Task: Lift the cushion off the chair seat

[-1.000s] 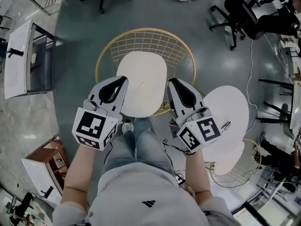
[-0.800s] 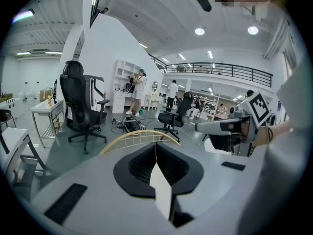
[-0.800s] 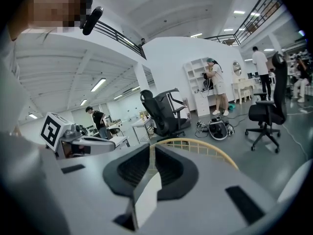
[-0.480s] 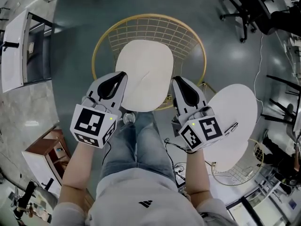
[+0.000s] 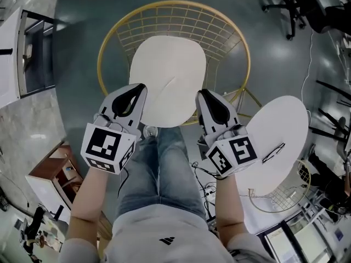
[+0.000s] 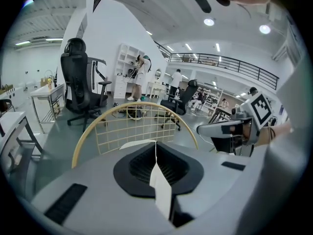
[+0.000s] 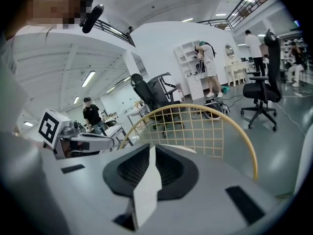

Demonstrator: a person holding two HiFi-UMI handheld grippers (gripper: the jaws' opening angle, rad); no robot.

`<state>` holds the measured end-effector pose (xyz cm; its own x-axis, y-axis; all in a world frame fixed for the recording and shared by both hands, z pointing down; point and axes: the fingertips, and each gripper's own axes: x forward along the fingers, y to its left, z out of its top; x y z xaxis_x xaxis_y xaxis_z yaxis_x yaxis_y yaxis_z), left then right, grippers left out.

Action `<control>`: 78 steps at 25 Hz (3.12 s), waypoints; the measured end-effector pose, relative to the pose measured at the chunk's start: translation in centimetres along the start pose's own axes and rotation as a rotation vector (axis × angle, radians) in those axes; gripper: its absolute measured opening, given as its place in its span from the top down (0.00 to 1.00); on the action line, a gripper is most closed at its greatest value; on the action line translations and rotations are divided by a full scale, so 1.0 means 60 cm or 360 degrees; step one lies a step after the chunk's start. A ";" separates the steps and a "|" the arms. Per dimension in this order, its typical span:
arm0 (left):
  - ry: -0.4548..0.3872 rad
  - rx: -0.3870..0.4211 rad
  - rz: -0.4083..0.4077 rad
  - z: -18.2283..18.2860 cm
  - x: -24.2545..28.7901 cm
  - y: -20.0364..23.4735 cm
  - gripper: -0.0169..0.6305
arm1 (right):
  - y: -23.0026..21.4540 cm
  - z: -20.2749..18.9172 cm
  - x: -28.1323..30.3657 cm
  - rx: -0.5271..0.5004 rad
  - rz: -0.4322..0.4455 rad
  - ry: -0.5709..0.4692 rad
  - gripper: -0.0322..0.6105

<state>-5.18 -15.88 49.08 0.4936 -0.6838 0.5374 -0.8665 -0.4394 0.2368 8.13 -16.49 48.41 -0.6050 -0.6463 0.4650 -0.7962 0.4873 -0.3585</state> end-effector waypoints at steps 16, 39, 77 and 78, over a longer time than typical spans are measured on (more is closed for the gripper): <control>0.0082 -0.0067 0.0082 -0.100 0.066 0.065 0.95 | -0.053 -0.104 0.066 0.0055 -0.0027 0.0102 0.89; 0.0295 -0.0196 0.0321 -0.238 0.131 0.157 0.76 | -0.140 -0.214 0.108 0.0157 -0.0143 0.0190 0.82; 0.0454 -0.0294 0.0417 -0.319 0.177 0.204 0.69 | -0.266 -0.340 0.147 0.0437 -0.0374 0.0426 0.69; 0.0455 -0.0296 0.0418 -0.320 0.178 0.205 0.69 | -0.267 -0.342 0.148 0.0444 -0.0371 0.0432 0.68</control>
<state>-11.99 -17.36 73.26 0.2369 -0.5578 0.7955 -0.9715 -0.1417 0.1899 15.40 -17.99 74.92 -0.4190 -0.5247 0.7411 -0.9020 0.1464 -0.4062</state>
